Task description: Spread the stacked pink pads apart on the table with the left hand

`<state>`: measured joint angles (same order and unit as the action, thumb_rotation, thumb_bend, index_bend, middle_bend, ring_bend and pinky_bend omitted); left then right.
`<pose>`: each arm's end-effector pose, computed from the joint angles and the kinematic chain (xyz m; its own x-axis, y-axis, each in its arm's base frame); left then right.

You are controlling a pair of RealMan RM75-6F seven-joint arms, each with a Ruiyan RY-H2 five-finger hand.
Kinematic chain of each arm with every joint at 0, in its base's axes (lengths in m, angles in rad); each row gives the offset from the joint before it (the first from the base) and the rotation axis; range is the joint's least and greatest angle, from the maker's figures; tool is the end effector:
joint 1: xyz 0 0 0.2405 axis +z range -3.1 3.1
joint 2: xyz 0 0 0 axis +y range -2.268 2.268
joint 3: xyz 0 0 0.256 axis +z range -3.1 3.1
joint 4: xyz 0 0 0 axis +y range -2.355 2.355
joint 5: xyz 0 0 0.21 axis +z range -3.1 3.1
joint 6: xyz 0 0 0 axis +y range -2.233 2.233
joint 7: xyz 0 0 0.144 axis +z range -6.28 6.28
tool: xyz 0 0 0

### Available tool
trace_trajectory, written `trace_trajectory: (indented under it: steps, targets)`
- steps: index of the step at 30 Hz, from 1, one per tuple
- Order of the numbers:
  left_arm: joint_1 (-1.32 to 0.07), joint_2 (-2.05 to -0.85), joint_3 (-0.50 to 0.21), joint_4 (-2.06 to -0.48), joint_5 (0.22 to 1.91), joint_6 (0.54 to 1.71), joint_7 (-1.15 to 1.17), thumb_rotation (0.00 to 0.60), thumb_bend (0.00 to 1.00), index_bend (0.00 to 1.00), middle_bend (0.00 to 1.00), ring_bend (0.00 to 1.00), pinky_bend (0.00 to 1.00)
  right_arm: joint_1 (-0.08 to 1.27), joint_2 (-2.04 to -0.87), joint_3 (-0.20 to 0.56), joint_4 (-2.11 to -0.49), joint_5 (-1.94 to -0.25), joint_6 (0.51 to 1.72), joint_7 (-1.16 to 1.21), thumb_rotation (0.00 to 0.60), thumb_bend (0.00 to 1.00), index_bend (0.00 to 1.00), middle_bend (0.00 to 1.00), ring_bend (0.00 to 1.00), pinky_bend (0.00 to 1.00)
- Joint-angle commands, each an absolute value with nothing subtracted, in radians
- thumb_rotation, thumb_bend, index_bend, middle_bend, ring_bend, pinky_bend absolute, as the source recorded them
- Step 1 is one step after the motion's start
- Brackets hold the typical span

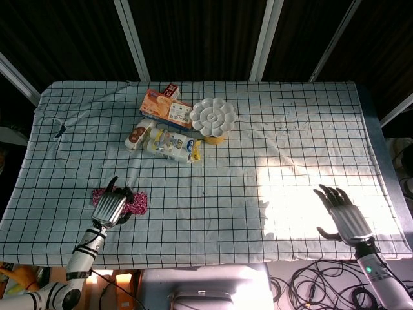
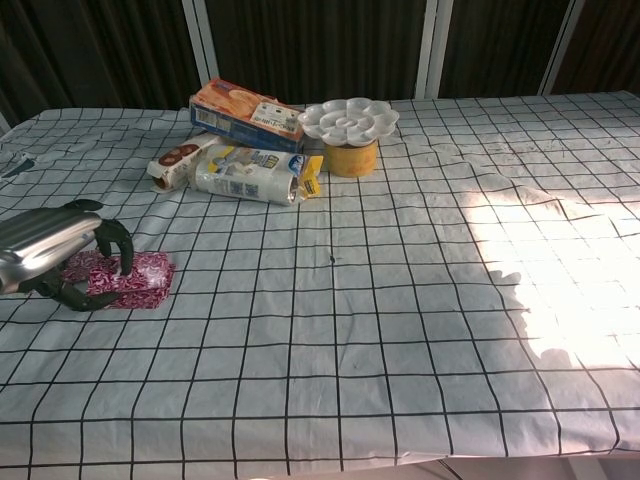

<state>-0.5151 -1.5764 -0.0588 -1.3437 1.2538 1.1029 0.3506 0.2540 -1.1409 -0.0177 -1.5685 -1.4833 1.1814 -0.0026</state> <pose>-0.2418 0.2945 -0.0127 0.5533 0.2191 0.8037 0.8263 -0.2663 -0.4963 -0.3115 -0.2131 0.1096 0.4446 -0.2924 0.8467 -0.8957 -0.1434 0.4209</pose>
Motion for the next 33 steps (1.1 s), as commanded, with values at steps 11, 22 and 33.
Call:
trace_trajectory:
  steps: [11, 22, 33]
  targets:
    - [-0.439, -1.448, -0.074, -1.365, 1.289, 1.198, 0.203, 0.600, 0.32, 0.50, 0.72, 0.36, 0.00, 0.252, -1.138, -0.017, -1.569, -1.482, 1.185, 0.002, 0.600, 0.19, 0.00, 0.00, 0.00, 0.00]
    - [-0.303, -1.409, 0.007, -1.300, 1.343, 1.277, 0.040, 0.600, 0.32, 0.49, 0.71, 0.36, 0.00, 0.258, -1.145, -0.017, -1.576, -1.484, 1.177, -0.015, 0.600, 0.19, 0.00, 0.00, 0.00, 0.00]
    - [-0.275, -1.482, 0.052, -1.257, 1.423, 1.276, 0.024, 0.600, 0.31, 0.32, 0.45, 0.25, 0.00, 0.269, -1.161, -0.020, -1.582, -1.480, 1.155, -0.047, 0.600, 0.19, 0.00, 0.00, 0.00, 0.00]
